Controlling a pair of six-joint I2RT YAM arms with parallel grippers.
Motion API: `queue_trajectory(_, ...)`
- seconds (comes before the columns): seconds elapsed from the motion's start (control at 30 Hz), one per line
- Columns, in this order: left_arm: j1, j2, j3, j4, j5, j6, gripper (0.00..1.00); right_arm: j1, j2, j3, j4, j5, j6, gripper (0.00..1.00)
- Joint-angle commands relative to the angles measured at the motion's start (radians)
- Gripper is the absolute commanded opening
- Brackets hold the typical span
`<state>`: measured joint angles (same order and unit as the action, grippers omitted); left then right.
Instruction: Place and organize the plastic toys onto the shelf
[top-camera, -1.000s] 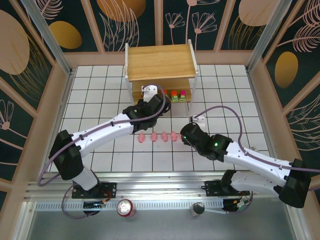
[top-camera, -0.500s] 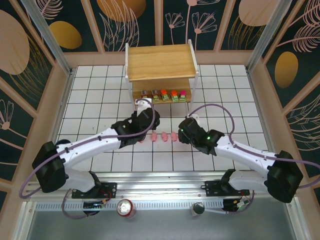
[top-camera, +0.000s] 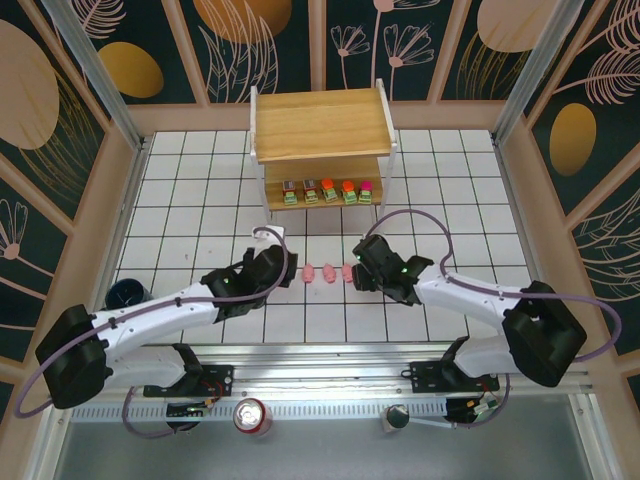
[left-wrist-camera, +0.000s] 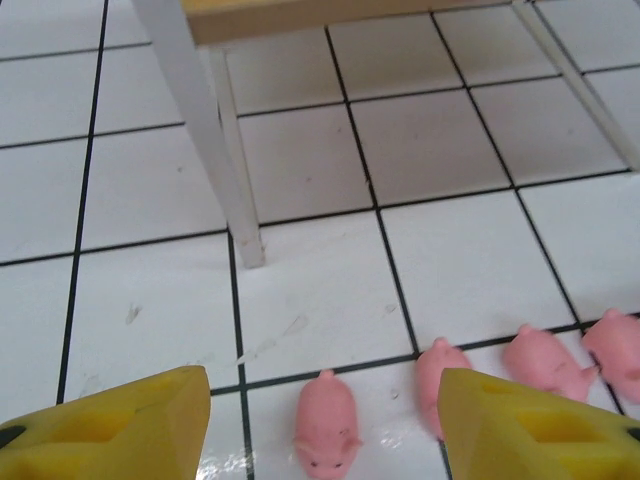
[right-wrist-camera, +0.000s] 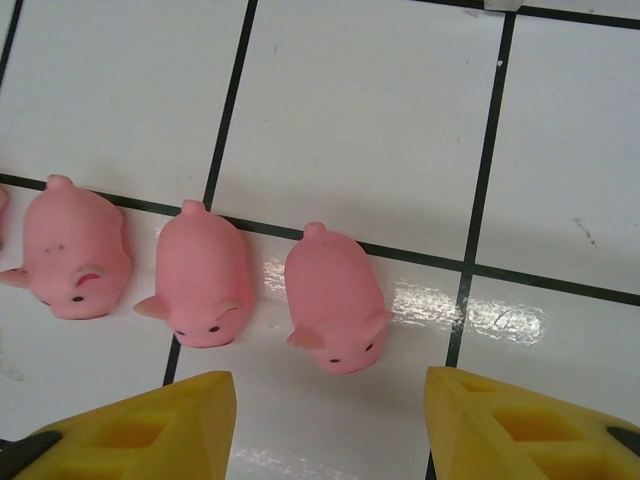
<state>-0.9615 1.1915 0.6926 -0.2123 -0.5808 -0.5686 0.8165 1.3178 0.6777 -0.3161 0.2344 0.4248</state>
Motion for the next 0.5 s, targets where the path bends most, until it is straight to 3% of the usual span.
queue_trajectory(0.0, -0.003, -0.032, -0.048, 0.038, -0.016, -0.016, 0.63, -0.034, 0.021, -0.020, 0.044, -0.023, -0.046, 0.54)
queue_trajectory(0.47, 0.035, -0.048, -0.146, 0.107, 0.010, -0.018, 0.67, -0.057, 0.075, -0.015, 0.072, -0.060, -0.060, 0.58)
